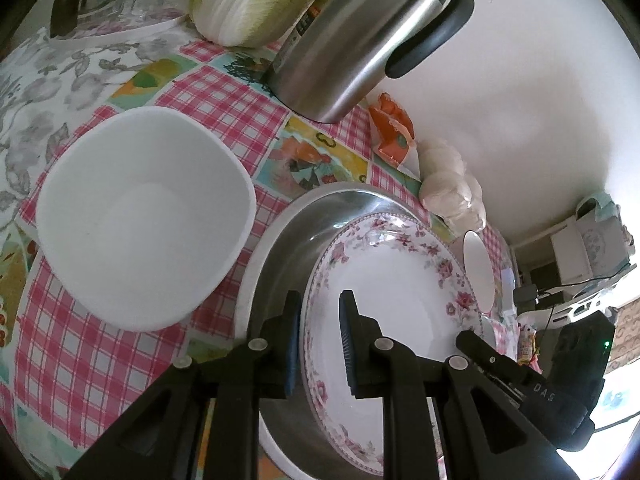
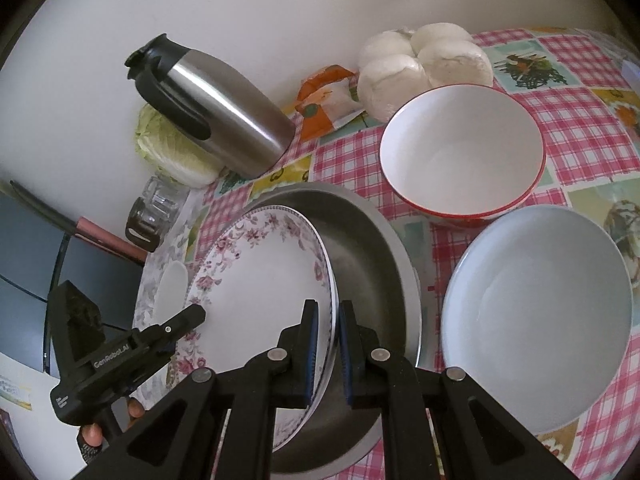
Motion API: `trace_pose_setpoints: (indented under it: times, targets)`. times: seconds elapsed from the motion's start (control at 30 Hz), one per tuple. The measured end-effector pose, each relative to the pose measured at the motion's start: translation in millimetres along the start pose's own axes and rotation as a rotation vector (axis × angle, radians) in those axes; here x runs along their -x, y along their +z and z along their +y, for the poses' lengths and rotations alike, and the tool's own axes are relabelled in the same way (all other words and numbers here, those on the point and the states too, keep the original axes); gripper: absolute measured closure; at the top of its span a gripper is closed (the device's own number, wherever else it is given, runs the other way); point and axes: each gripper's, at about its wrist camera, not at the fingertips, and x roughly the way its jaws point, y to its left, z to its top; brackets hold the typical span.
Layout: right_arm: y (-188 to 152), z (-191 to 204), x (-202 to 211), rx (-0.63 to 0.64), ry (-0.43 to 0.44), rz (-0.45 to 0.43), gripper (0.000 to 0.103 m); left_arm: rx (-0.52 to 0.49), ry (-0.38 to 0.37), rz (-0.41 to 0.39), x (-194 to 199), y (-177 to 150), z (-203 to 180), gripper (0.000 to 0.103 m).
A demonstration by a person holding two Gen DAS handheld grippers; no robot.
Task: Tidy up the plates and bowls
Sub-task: 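Lower the floral plate into the steel basin with both grippers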
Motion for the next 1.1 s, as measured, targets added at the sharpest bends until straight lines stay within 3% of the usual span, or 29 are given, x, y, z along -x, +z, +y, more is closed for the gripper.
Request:
trace_pose_setpoints:
  times: [0.67, 1.1]
  targets:
    - [-2, 2, -16, 0.038, -0.098, 0.018, 0.092, -0.036, 0.041, -0.020, -9, -1, -3, 0.085]
    - [-2, 14, -21, 0.113, -0.195, 0.008, 0.091, -0.100, 0.122, -0.011, -14, -2, -14, 0.085]
